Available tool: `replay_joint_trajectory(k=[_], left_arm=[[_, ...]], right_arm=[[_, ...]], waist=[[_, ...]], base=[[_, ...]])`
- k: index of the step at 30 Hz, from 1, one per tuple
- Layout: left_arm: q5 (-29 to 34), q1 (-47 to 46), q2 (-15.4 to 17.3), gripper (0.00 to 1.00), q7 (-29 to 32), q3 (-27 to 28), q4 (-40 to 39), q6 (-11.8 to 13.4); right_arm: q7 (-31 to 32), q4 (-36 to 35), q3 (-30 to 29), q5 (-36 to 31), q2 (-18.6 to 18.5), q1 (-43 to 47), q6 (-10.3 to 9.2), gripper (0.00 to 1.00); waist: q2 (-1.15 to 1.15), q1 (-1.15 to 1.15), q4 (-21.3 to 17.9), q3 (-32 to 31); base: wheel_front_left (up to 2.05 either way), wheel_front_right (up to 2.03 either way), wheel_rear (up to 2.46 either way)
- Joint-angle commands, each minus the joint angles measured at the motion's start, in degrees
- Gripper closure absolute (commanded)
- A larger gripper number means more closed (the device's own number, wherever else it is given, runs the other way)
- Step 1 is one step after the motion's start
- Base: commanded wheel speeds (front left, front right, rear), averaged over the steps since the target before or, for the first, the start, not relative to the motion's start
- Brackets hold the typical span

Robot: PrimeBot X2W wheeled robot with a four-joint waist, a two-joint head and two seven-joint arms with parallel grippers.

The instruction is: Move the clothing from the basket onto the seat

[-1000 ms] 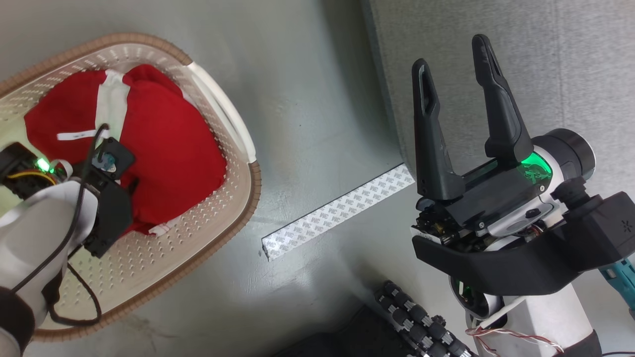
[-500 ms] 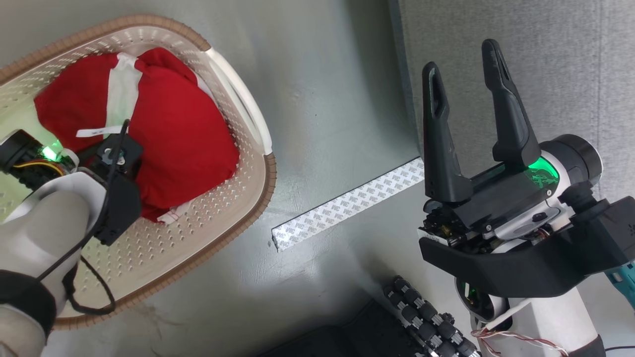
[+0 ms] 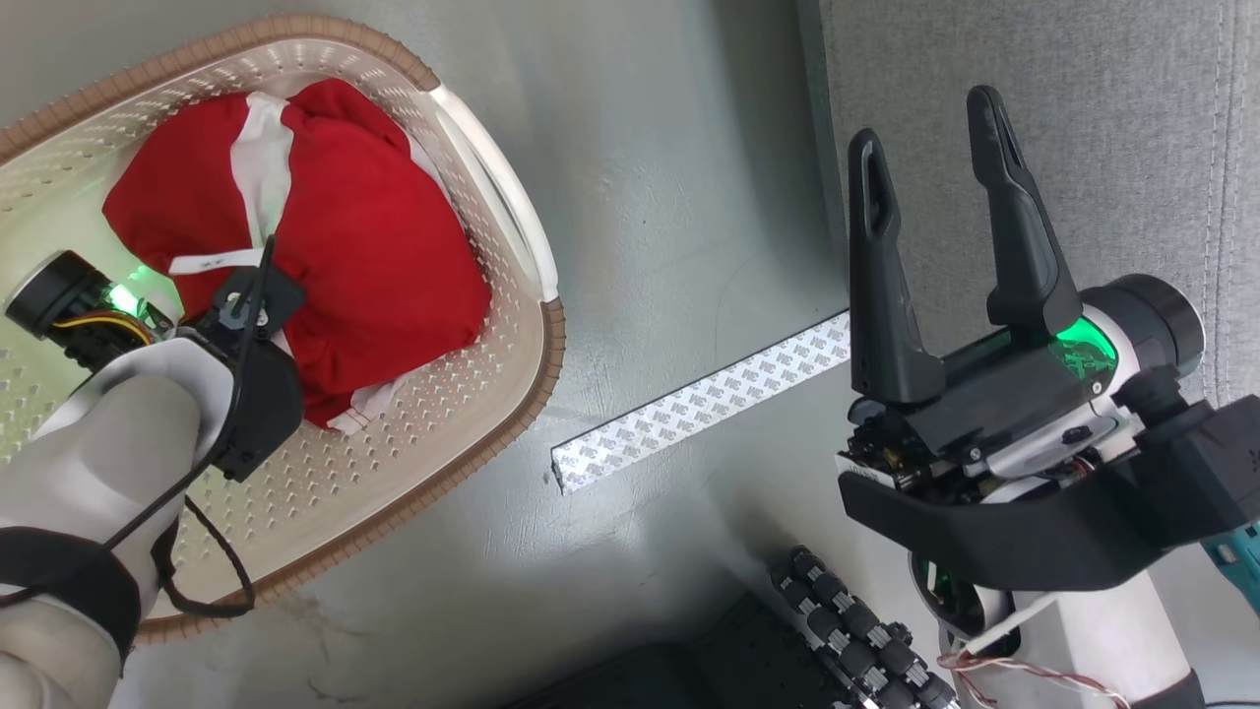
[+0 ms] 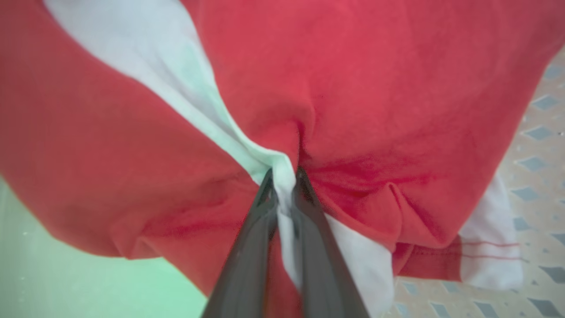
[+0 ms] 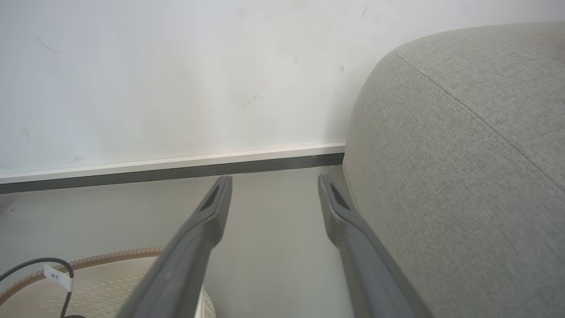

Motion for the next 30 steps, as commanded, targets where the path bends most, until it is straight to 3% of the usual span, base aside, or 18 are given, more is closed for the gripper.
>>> replay_joint_trajectory(k=[1, 10, 14, 21, 30], left_arm=[[-0.1, 0.0, 0.3, 1.00, -0.6, 0.1, 0.5, -0.2], [-3.4, 1.5, 3.7, 1.00, -4.0, 2.7, 0.9, 0.1], [-5.6, 3.5, 3.7, 1.00, -4.8, 5.4, -1.3, 1.1], [-6.4, 9.1, 5.5, 1.00, -4.8, 10.6, -11.5, 3.7], [-4.6, 17.2, 5.4, 1.00, -4.9, 17.0, -21.7, 6.0]], right_arm=[[0.0, 0.2, 0.0, -0.2, 0.2, -0.8, 0.04, 0.00], [0.0, 1.0, 1.5, 0.8, 0.2, -4.0, 0.04, 0.00], [0.0, 2.1, 1.0, -0.1, 0.1, -4.2, 0.04, 0.00], [0.0, 4.2, 0.5, -1.9, 0.1, -2.4, 0.04, 0.00], [0.0, 7.5, 0.2, -3.0, 0.1, 1.8, 0.04, 0.00]], waist=[[0.00, 0.00, 0.0, -0.2], [0.00, 0.00, -1.7, -3.9], [0.00, 0.00, -0.6, -7.3], [0.00, 0.00, 2.1, -15.0], [0.00, 0.00, 4.6, -24.9]], base=[[0.00, 0.00, 0.00], [0.00, 0.00, 0.00], [0.00, 0.00, 0.00], [0.00, 0.00, 0.00], [0.00, 0.00, 0.00]])
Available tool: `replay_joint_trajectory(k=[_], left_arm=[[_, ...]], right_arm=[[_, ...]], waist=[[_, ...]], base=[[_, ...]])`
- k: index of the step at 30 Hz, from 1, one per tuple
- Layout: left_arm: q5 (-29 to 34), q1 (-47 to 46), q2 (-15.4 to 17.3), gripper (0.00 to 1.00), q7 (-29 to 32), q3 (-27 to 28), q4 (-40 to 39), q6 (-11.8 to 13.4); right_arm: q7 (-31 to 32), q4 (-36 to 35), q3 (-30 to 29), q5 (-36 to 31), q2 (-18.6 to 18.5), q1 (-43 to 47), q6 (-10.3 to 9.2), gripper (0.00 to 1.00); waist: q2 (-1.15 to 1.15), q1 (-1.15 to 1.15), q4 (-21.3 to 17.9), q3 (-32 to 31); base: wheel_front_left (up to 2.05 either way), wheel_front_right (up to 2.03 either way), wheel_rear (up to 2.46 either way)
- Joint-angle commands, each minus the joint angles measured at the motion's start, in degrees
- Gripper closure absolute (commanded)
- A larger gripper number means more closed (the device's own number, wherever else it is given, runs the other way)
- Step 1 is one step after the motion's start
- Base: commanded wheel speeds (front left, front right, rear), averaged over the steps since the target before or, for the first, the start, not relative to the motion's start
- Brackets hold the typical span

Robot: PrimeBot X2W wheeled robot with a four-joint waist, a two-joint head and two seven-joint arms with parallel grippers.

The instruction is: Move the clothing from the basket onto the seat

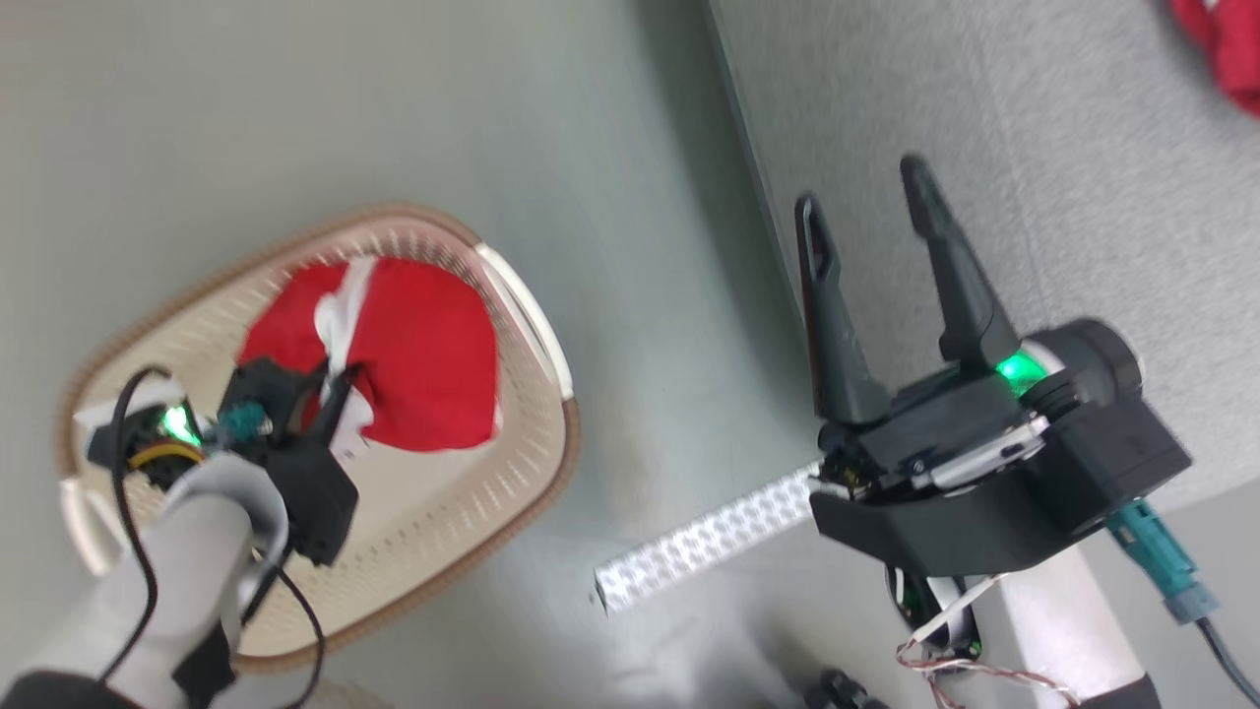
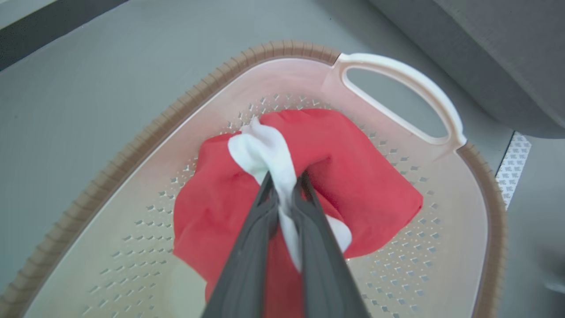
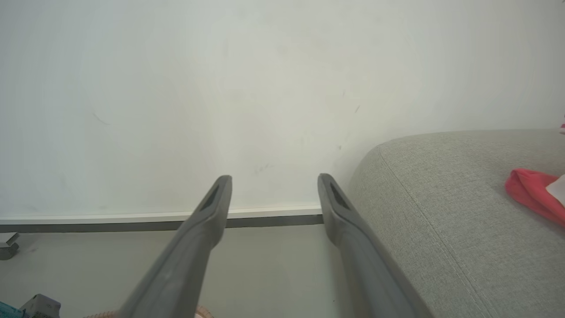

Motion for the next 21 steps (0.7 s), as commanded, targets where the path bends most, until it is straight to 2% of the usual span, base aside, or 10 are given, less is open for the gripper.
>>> replay_joint_trajectory(k=[1, 6, 14, 21], left_arm=[[0.5, 2.1, 0.1, 1.00, -0.3, 0.9, -0.8, 0.4], [1.2, 8.6, -0.9, 1.00, -0.3, 6.6, -6.7, 1.3], [4.4, 18.8, -2.9, 1.00, -0.3, 16.5, -17.1, 2.6], [7.9, 27.3, -4.5, 1.00, -0.3, 25.1, -26.4, 3.6]], right_arm=[[0.0, 0.5, -0.2, -0.2, 0.0, 1.2, 0.04, 0.00], [0.0, 2.8, 0.0, -1.2, 0.0, 4.8, 0.04, 0.00], [0.0, 6.1, 1.2, 0.8, -3.4, 8.8, 0.04, 0.00], [0.0, 8.2, 2.7, 3.2, -5.4, 12.7, 0.04, 0.00]], waist=[[0.00, 0.01, 3.2, -7.5], [0.00, 0.01, 5.1, -14.7], [0.00, 0.01, 8.5, -24.8], [0.00, 0.01, 9.9, -32.3]], base=[[0.00, 0.00, 0.00], [0.00, 0.00, 0.00], [0.00, 0.00, 0.00], [0.00, 0.00, 0.00]])
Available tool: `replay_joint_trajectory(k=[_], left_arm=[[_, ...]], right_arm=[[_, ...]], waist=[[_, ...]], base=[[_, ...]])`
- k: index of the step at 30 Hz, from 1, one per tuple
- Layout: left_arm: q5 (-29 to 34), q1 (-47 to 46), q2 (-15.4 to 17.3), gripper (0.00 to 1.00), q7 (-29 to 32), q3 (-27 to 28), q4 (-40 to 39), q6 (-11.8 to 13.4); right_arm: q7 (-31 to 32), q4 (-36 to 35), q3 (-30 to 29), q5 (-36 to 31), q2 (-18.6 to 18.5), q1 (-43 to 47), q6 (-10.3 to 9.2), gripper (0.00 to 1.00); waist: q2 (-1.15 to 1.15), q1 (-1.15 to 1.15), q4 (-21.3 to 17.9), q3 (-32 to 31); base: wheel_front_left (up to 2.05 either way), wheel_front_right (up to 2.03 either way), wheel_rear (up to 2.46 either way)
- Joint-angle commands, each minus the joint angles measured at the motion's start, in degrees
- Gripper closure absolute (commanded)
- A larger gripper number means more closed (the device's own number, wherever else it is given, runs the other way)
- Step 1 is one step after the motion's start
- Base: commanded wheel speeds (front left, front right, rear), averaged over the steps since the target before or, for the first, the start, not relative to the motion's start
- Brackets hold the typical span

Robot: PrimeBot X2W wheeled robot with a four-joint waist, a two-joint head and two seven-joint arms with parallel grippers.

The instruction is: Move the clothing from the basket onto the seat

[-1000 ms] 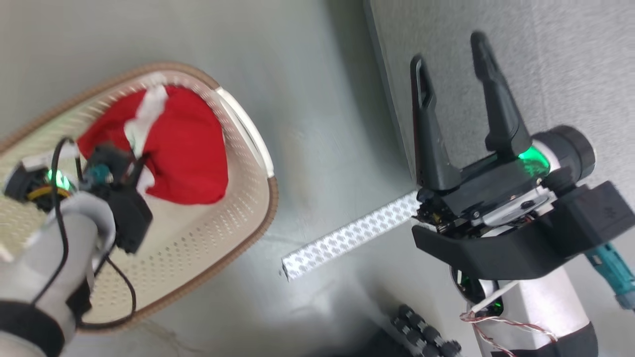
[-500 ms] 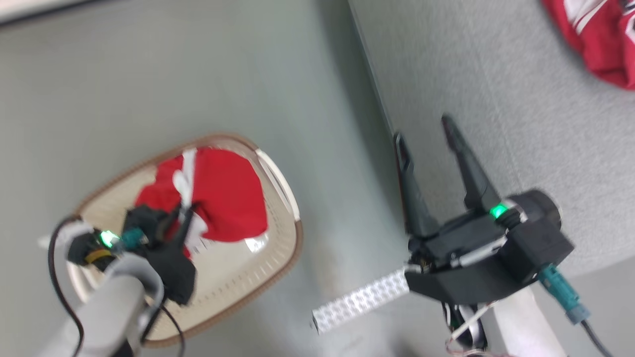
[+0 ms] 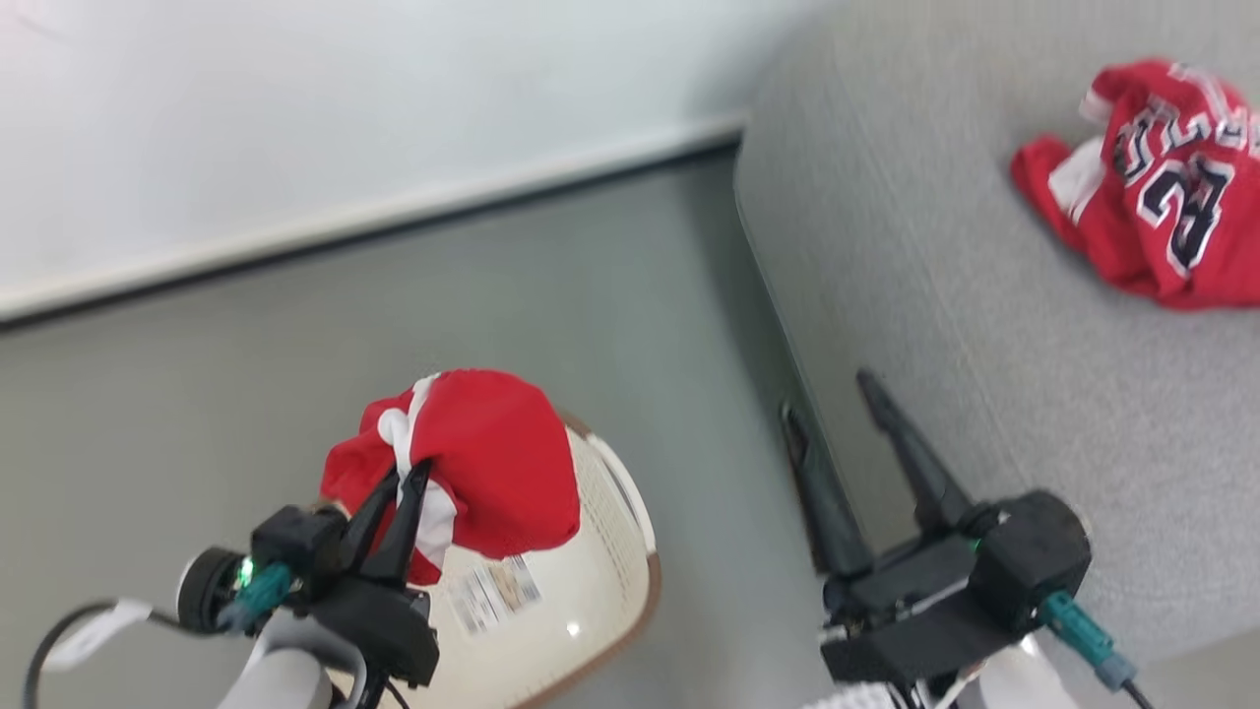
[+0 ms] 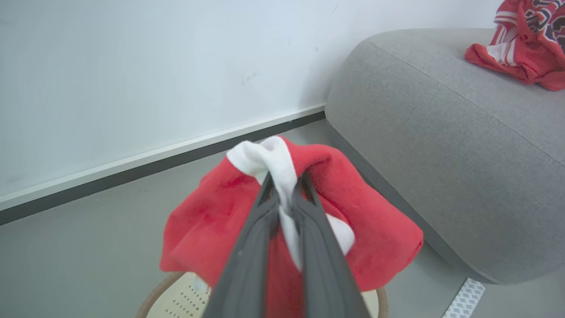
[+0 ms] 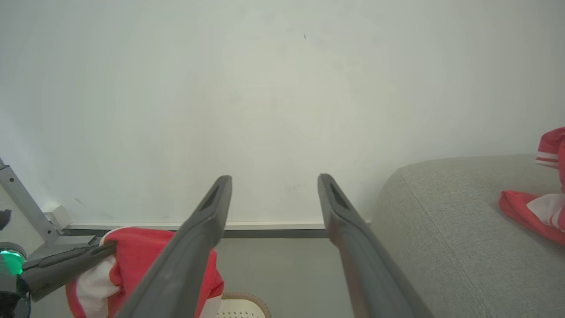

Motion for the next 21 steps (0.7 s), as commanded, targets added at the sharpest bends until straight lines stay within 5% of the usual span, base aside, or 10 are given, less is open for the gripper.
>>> replay_joint_trajectory(k=[1, 10, 21], left_arm=[[1.0, 2.4, -0.1, 1.00, -0.3, 1.4, -1.5, 0.2], [4.4, 10.3, -2.6, 1.00, -0.3, 9.8, -11.5, -0.5], [5.8, 12.6, -3.6, 1.00, -0.3, 12.7, -15.4, -1.4]], right_arm=[[0.0, 0.5, 0.6, 0.8, -0.7, 1.4, 0.04, 0.00], [0.0, 2.6, 2.9, 3.6, -2.5, 5.3, 0.04, 0.00], [0.0, 2.7, 5.4, 5.8, -3.9, 7.3, 0.04, 0.00]], waist=[[0.01, 0.01, 3.5, -8.2], [0.01, 0.01, 3.5, -14.9], [0.01, 0.01, 3.6, -17.5]], base=[[0.00, 0.00, 0.00], [0.00, 0.00, 0.00], [0.00, 0.00, 0.00]])
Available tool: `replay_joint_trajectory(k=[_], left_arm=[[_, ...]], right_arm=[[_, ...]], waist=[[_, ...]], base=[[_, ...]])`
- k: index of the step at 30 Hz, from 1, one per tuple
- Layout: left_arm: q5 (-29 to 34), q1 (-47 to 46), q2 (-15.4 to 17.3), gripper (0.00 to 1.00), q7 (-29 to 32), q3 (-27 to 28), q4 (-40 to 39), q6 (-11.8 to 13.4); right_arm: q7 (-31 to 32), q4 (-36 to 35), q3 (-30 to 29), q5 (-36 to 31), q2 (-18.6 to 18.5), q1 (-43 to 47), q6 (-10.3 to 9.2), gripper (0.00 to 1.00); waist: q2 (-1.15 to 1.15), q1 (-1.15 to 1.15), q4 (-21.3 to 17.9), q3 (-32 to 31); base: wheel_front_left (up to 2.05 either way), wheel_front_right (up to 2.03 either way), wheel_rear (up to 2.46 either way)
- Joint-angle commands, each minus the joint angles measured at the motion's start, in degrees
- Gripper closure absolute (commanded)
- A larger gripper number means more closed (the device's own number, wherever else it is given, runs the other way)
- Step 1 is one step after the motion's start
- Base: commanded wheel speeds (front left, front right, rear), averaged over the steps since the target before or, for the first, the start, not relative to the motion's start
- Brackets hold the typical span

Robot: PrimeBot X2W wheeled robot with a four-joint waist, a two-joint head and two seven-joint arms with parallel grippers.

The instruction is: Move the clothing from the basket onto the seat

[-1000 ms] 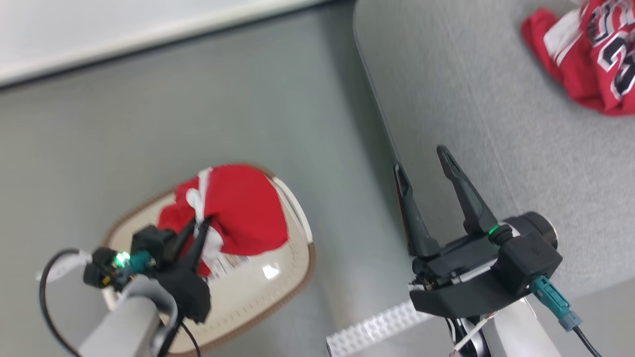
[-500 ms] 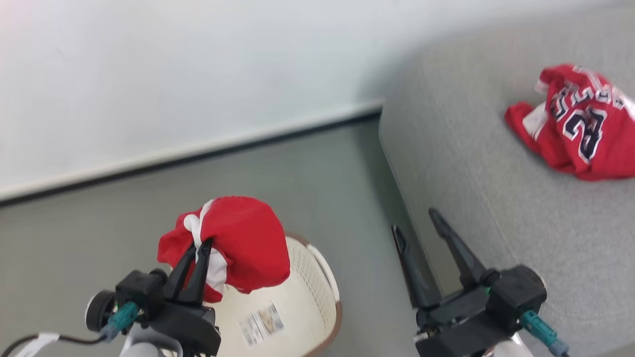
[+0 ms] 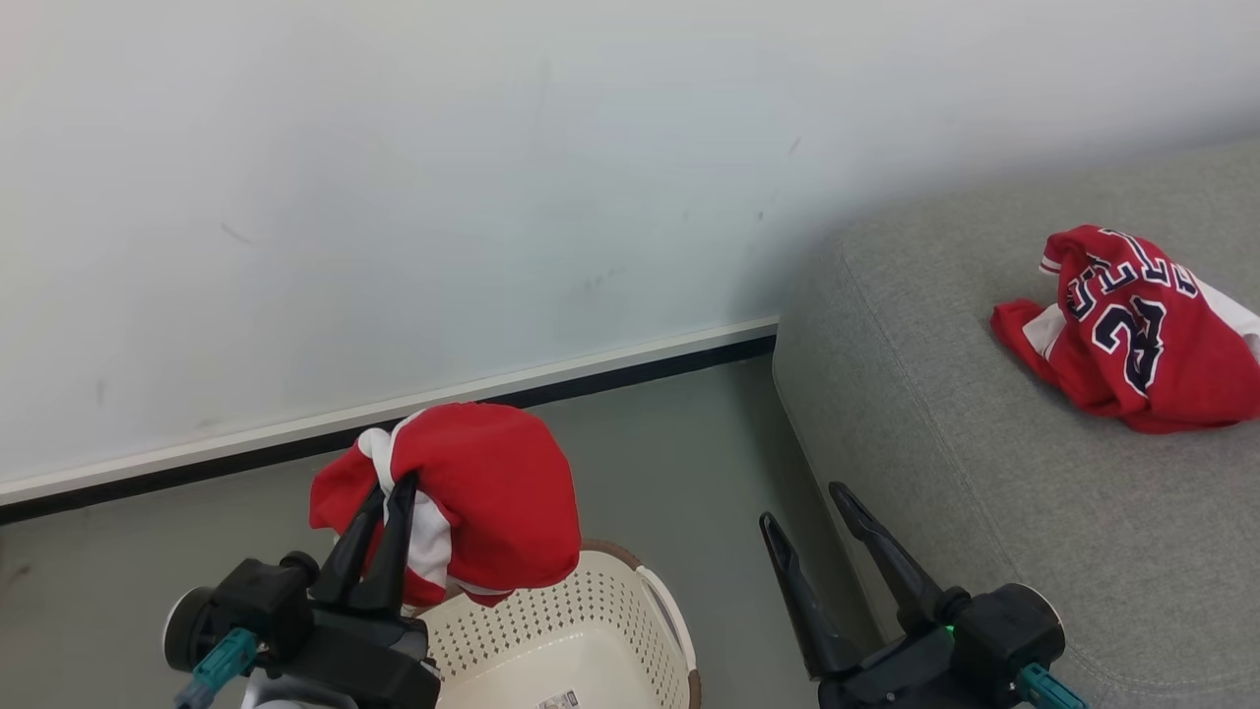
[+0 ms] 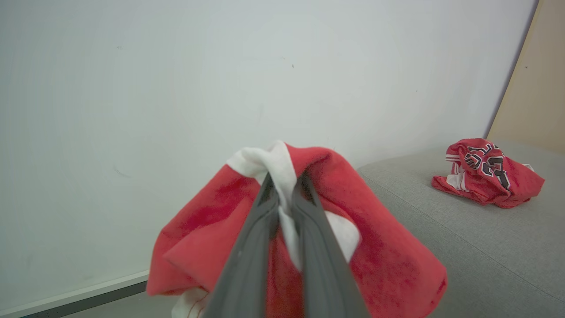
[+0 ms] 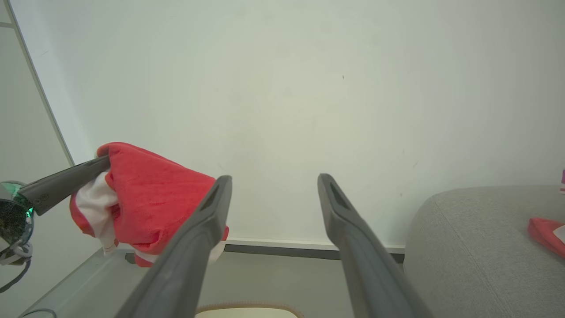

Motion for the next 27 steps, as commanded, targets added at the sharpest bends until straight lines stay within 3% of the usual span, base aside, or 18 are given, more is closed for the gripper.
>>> replay_joint_trajectory(k=[1, 10, 27], left_arm=[[0.2, 0.9, 0.1, 1.00, -0.3, 0.3, -0.2, 0.0], [1.1, 0.1, 0.1, 1.00, -0.2, -1.4, -0.1, -1.1], [2.6, -6.5, -3.1, 1.00, 2.8, -8.7, 0.2, -4.9]], right_arm=[[0.0, 0.0, 0.2, 0.2, -0.4, 0.3, 0.04, 0.00], [0.0, 0.4, 2.3, -0.4, -0.5, -1.1, 0.04, 0.00], [0.0, 5.3, 13.1, 3.3, -1.2, -8.8, 0.03, 0.00]], waist=[[0.01, 0.01, 0.1, -0.4], [0.01, 0.01, -0.4, -0.3], [0.01, 0.01, -3.1, 2.0]], base=[[0.00, 0.00, 0.00], [0.00, 0.00, 0.00], [0.00, 0.00, 0.00]])
